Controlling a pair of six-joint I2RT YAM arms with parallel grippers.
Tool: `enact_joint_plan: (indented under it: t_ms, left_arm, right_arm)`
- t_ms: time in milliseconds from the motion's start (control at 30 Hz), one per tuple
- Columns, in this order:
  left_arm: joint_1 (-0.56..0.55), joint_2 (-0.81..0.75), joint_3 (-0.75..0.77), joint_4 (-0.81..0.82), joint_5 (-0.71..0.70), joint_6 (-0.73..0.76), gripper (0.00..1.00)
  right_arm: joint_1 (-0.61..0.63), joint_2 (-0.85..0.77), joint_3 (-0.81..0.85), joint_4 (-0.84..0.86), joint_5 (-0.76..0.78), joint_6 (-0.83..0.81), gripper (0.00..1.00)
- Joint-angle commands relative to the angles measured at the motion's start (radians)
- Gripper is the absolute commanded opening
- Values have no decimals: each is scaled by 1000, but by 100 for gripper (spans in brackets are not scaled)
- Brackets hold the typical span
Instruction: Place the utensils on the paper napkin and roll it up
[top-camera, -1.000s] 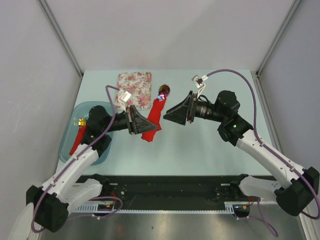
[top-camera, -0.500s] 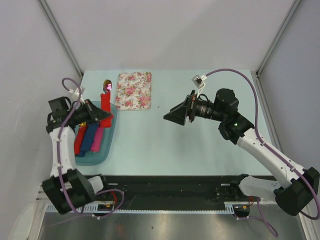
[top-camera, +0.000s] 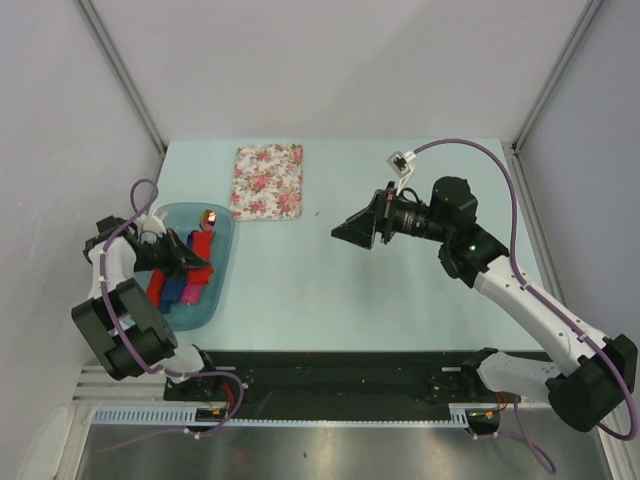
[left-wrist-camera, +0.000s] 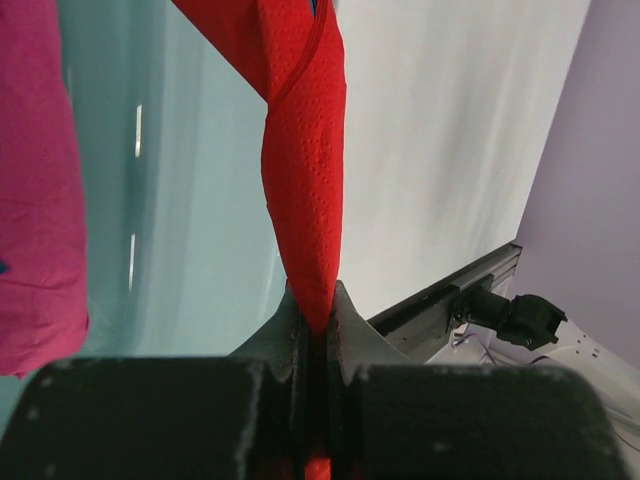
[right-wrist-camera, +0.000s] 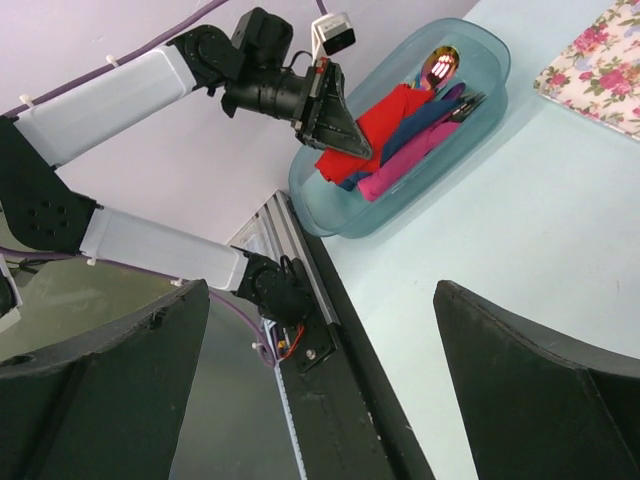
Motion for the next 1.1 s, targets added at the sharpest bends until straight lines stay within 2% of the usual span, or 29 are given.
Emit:
enact_joint_plan:
  t_ms: [0, 67, 133, 200, 233, 300, 500, 767, 933, 967, 1000, 1067]
  left_arm:
    - [13, 28, -18, 34, -40, 15, 0]
    - [11, 29, -12, 34, -29, 44, 0]
    - [4, 6, -39, 107, -73, 3, 0]
    - [-24, 37, 19, 85, -83, 65, 0]
    - [-35, 60, 43, 82, -156, 94, 0]
    - [-39, 84, 77, 56, -181, 175, 0]
    - [-47, 159, 50, -33, -143, 280, 0]
    - [-61, 313, 44, -9, -32, 260, 0]
    - [-61, 348, -6, 103, -72, 179, 3]
    - [-61, 354, -12, 114, -86, 170, 4]
    - [-61, 365, -16, 126, -113, 162, 11]
    - [-64, 383, -21, 142, -143, 127, 13]
  right_arm:
    - [-6, 12, -12, 39, -15, -1, 100]
    - [-5, 10, -21, 50, -12, 2, 100]
    - [-5, 9, -30, 61, -10, 6, 100]
    - [-5, 10, -32, 59, -13, 5, 100]
    - [-5, 12, -30, 59, -19, 6, 100]
    - [-5, 13, -26, 55, -21, 0, 100]
    - [-6, 26, -32, 62, -15, 6, 100]
    - [-5, 43, -26, 55, -33, -4, 100]
    - [-8, 50, -23, 55, -41, -6, 100]
    - [-8, 53, -21, 52, -42, -6, 100]
    - [-9, 56, -20, 50, -42, -6, 100]
    - [-11, 60, -17, 50, -44, -7, 100]
